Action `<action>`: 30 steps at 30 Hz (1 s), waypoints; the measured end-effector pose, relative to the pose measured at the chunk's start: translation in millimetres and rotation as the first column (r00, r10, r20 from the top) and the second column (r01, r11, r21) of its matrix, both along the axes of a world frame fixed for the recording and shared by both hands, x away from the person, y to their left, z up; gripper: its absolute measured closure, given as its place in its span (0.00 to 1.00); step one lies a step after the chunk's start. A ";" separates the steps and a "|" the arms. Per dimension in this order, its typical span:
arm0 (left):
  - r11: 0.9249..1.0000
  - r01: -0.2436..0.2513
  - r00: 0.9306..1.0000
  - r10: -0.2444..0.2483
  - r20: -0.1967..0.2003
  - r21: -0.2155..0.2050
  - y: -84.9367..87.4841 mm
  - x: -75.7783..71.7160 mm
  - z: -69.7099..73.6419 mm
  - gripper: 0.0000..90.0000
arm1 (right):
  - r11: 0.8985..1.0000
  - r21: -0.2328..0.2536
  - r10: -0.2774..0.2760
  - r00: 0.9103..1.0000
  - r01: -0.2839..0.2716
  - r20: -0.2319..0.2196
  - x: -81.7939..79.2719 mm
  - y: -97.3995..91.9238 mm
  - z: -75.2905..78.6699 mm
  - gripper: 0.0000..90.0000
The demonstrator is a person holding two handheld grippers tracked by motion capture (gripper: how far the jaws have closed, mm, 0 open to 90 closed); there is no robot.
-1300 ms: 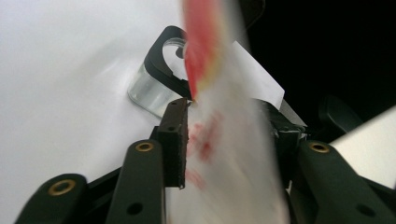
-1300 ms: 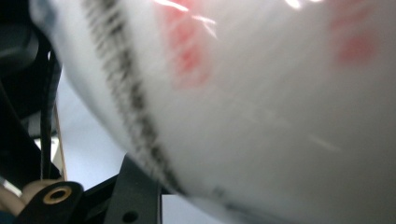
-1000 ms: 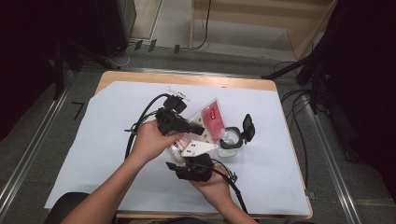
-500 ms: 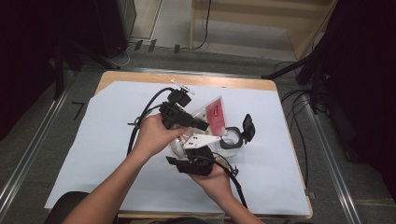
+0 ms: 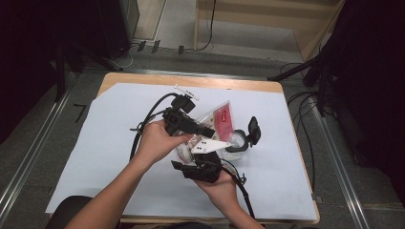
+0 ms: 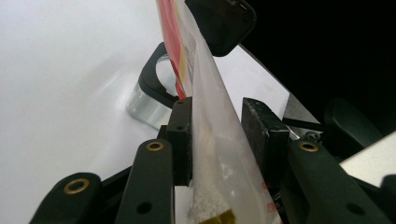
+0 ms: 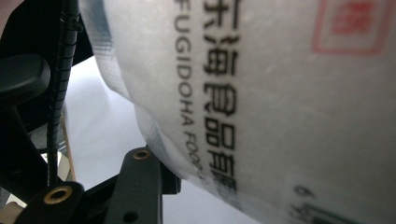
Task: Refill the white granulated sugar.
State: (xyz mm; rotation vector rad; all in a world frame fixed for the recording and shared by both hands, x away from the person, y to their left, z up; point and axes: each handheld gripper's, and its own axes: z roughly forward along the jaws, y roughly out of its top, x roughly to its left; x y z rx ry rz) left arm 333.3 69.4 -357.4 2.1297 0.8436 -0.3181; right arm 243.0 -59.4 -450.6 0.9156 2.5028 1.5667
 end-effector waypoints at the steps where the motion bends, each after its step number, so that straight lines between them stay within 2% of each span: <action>1: 1.000 0.000 1.000 0.000 0.003 -0.006 1.0 0.0 -0.2 0.73 | 1.000 -0.002 -0.001 1.000 0.001 0.000 0.2 0.0 0.0 0.67; 3: 1.000 -0.004 1.000 0.004 0.000 -0.021 1.4 -0.2 -0.6 0.73 | 1.000 0.011 -0.006 1.000 0.006 -0.013 0.8 -0.8 0.8 0.67; 8: 1.000 -0.011 1.000 0.011 -0.011 -0.016 1.4 1.2 -1.1 0.73 | 1.000 0.018 -0.005 1.000 0.006 -0.022 2.8 -1.9 0.8 0.67; 9: 1.000 -0.021 1.000 0.021 -0.014 -0.014 1.2 1.5 -1.0 0.77 | 1.000 0.017 -0.007 1.000 0.007 -0.022 3.0 -2.0 0.6 0.67; 13: 0.999 -0.035 0.999 0.035 -0.014 0.017 -0.2 3.7 1.4 0.84 | 0.999 -0.043 -0.003 1.000 0.003 0.004 1.6 1.8 2.9 0.67; 15: 0.999 -0.038 0.999 0.039 -0.019 0.023 -1.6 4.6 4.6 0.85 | 0.999 -0.049 0.003 1.000 -0.002 0.016 1.3 3.5 4.5 0.67; 18: 0.998 -0.033 0.999 0.034 -0.021 0.059 -5.5 7.1 9.6 0.85 | 0.998 -0.058 0.021 0.999 -0.019 0.031 2.2 6.0 6.6 0.68; 25: 0.997 -0.044 0.998 0.046 -0.044 0.059 -11.6 11.6 6.5 0.84 | 0.997 -0.067 0.027 0.999 -0.026 0.019 5.6 4.3 5.7 0.69; 30: 0.999 -0.025 1.000 0.025 0.004 0.034 -12.0 9.7 7.5 0.81 | 0.999 -0.049 0.011 1.000 -0.010 0.027 6.8 4.7 3.8 0.71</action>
